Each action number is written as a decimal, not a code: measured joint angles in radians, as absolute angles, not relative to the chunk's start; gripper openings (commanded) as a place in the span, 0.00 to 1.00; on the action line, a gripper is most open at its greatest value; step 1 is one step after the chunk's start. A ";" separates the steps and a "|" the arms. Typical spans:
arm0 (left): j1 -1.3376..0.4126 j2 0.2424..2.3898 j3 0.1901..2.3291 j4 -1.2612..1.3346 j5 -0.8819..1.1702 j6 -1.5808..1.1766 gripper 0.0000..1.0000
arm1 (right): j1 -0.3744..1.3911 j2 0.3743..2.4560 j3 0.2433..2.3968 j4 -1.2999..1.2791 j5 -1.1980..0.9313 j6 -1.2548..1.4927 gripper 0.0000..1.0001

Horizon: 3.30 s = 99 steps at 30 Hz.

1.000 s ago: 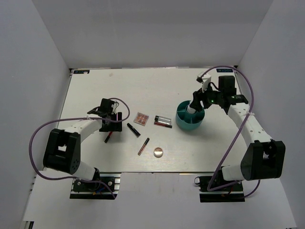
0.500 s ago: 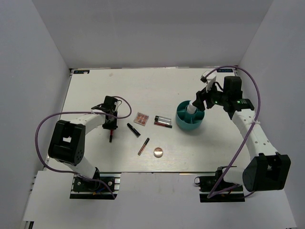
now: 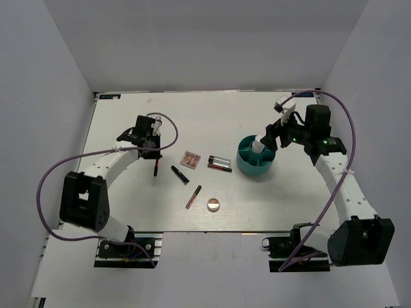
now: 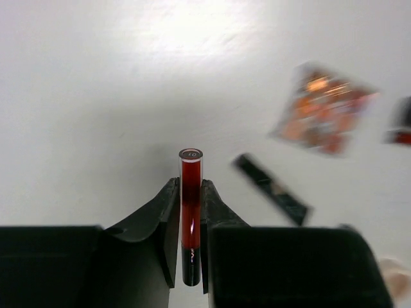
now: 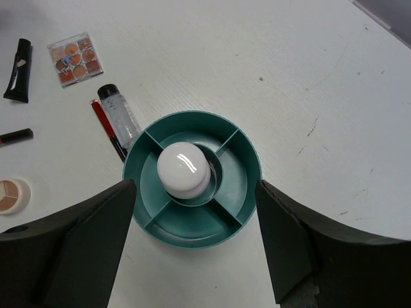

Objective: Organize the makeup

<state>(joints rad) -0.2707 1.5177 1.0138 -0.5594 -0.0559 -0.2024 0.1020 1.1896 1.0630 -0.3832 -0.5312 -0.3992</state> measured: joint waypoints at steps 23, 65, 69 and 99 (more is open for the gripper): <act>-0.655 1.847 1.441 0.026 0.277 -0.427 0.00 | 0.088 1.022 0.926 -0.266 -0.425 -0.340 0.61; -0.788 2.131 1.501 0.281 0.231 -0.218 0.29 | 0.039 0.951 0.822 -0.203 -0.404 -0.316 0.76; -0.788 2.126 1.501 0.281 0.227 -0.214 0.47 | 0.039 0.951 0.822 -0.204 -0.414 -0.317 0.79; -0.776 1.420 1.230 -0.443 0.018 -0.350 0.51 | 0.035 0.886 0.788 -0.313 -0.741 -0.465 0.44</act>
